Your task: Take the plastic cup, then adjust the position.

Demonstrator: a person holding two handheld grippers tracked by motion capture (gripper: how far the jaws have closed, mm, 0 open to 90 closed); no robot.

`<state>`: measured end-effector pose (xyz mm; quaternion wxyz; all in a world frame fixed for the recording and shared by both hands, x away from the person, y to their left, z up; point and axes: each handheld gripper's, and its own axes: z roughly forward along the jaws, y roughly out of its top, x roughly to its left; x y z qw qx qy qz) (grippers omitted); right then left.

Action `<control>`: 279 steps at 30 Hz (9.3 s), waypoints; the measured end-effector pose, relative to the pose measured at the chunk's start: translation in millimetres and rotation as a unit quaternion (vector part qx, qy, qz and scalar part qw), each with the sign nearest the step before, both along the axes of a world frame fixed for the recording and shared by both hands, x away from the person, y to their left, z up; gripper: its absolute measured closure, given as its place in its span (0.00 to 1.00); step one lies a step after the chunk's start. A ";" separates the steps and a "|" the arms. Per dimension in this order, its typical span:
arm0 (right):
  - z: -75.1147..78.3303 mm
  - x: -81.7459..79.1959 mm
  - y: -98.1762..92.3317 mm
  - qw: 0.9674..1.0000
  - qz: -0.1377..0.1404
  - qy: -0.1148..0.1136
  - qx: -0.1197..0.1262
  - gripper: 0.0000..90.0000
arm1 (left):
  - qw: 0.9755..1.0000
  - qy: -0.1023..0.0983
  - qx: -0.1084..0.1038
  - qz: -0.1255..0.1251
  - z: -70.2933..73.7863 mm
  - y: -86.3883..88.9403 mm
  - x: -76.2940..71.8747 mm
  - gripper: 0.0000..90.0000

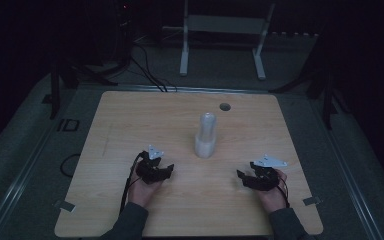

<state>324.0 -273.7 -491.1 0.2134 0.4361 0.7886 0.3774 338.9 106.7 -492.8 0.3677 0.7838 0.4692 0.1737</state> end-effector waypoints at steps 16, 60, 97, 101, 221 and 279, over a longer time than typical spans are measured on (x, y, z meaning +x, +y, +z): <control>11.2 -4.4 4.3 1.000 0.012 -0.004 -0.001 0.37 | 0.998 -0.031 -0.025 -0.056 24.1 -6.5 -6.6 0.47; 73.3 14.6 37.3 0.997 0.061 -0.055 0.006 0.36 | 0.991 -0.064 -0.053 -0.104 43.8 -74.8 45.8 0.30; 95.9 48.6 69.5 0.994 0.083 -0.061 0.033 0.33 | 0.990 -0.080 -0.079 -0.085 33.1 -96.5 60.0 0.23; 98.4 51.8 75.5 0.994 0.088 -0.063 0.033 0.33 | 0.990 -0.084 -0.080 -0.085 33.7 -96.1 59.9 0.23; 189.4 66.2 82.9 0.972 0.093 -0.156 0.149 0.45 | 0.988 -0.106 -0.082 -0.082 33.5 -85.8 48.9 0.26; 98.2 32.3 34.7 0.990 0.020 -0.071 0.121 0.45 | 0.978 -0.141 -0.109 -0.107 53.6 -66.5 13.4 0.25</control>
